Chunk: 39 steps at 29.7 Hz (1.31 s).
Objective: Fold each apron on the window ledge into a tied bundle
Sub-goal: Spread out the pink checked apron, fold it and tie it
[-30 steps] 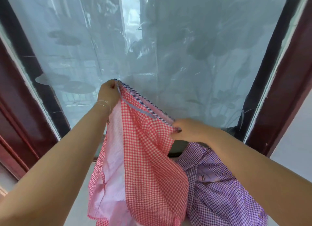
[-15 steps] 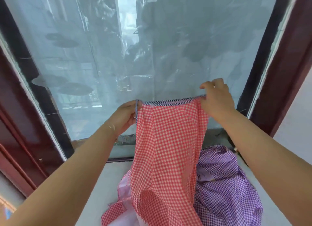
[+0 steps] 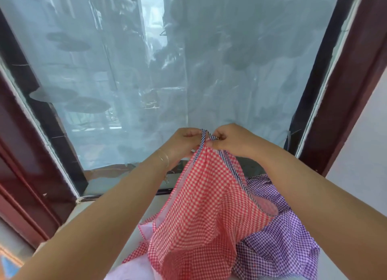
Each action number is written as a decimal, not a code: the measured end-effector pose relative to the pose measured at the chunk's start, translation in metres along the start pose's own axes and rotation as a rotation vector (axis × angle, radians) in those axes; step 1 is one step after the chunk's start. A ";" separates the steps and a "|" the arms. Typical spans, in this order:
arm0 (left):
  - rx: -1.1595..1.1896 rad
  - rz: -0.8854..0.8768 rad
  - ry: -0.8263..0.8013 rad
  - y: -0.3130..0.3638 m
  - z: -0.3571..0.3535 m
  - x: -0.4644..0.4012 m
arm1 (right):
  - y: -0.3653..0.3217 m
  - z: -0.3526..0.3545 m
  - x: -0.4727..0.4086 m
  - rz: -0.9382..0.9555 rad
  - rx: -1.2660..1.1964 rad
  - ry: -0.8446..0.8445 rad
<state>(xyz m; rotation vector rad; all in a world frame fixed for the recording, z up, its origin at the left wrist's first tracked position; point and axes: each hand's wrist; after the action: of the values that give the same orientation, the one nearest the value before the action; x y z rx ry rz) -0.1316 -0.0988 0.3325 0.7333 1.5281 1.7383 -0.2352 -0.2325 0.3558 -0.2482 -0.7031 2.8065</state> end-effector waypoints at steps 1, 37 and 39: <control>-0.058 0.029 -0.014 -0.001 0.000 0.000 | 0.000 -0.001 0.001 -0.003 0.029 -0.015; -0.405 -0.409 0.460 -0.061 -0.028 -0.001 | 0.038 -0.035 0.003 -0.174 -0.401 0.270; -0.446 -0.454 0.469 -0.061 -0.030 0.001 | 0.035 -0.036 0.005 -0.177 -0.407 0.324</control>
<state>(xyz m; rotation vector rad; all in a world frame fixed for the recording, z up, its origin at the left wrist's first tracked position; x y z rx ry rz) -0.1480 -0.1121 0.2678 -0.2493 1.3699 1.8604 -0.2386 -0.2451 0.3066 -0.6592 -1.1419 2.3555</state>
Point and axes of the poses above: each hand's wrist, its own x-axis away from the middle knuckle, its own z-axis out of the back of the hand, y = z × x, and after that the axes turned 5 degrees about x, right-handed
